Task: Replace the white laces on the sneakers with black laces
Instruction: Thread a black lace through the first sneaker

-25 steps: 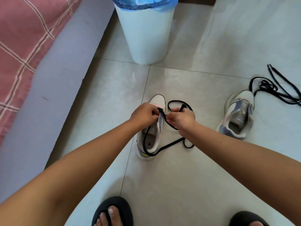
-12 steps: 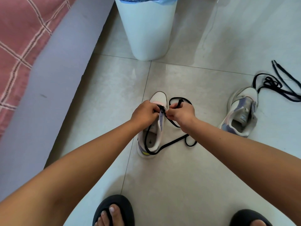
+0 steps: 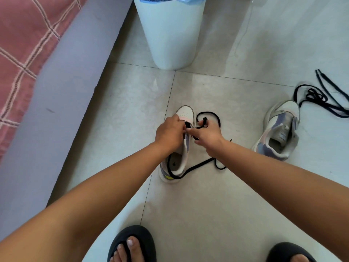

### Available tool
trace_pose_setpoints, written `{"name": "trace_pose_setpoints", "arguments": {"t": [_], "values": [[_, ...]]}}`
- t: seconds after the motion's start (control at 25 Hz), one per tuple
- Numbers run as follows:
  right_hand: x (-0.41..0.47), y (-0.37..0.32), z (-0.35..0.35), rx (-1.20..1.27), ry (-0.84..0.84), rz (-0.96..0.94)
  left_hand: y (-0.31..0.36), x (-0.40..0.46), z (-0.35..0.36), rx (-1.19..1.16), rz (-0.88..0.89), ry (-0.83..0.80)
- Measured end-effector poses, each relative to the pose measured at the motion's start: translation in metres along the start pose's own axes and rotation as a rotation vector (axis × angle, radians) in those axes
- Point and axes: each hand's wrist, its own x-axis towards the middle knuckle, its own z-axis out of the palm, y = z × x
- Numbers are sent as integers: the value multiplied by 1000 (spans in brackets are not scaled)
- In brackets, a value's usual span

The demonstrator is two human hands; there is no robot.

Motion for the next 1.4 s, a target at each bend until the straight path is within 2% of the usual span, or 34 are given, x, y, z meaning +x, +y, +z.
{"name": "trace_pose_setpoints", "arguments": {"t": [0.12, 0.2, 0.36, 0.48, 0.56, 0.72, 0.88, 1.08, 1.16, 1.24, 1.28, 1.32, 1.36, 1.4], "values": [[-16, 9, 5, -106, -126, 95, 4, -4, 1, -6, 25, -29], [-19, 11, 4, -82, -170, 129, 5, -5, -1, -32, 14, -76], [-22, 8, 2, -118, -245, 96, 4, -2, -8, -37, -9, -172], [-30, 4, 6, -154, -184, -60, 4, -2, -16, -69, 17, -241], [-30, 5, 7, -198, -109, -87, -5, -3, -24, -156, 6, -281], [-27, 11, 5, -189, -12, -67, -29, -31, -49, -731, -83, -412], [-24, 14, 1, -164, 7, -49, -41, -77, -73, -1166, 48, -487], [-17, 16, -1, -176, 3, 3, -59, -104, -108, -1919, 179, -598], [-17, 14, -2, -171, -4, 7, -69, -106, -122, -2112, 56, -595], [-15, 15, -1, -147, -48, -9, -73, -100, -112, -2127, -120, -531], [-14, 16, -1, -112, -89, -5, -74, -96, -105, -1965, -285, -397], [-13, 17, 0, -50, -139, 17, -71, -92, -98, -1695, -445, -263], [-10, 18, -1, 23, -173, 54, -65, -88, -89, -1379, -560, -197], [-5, 18, -2, 87, -172, 95, -59, -85, -81, -1117, -610, -202]]}}
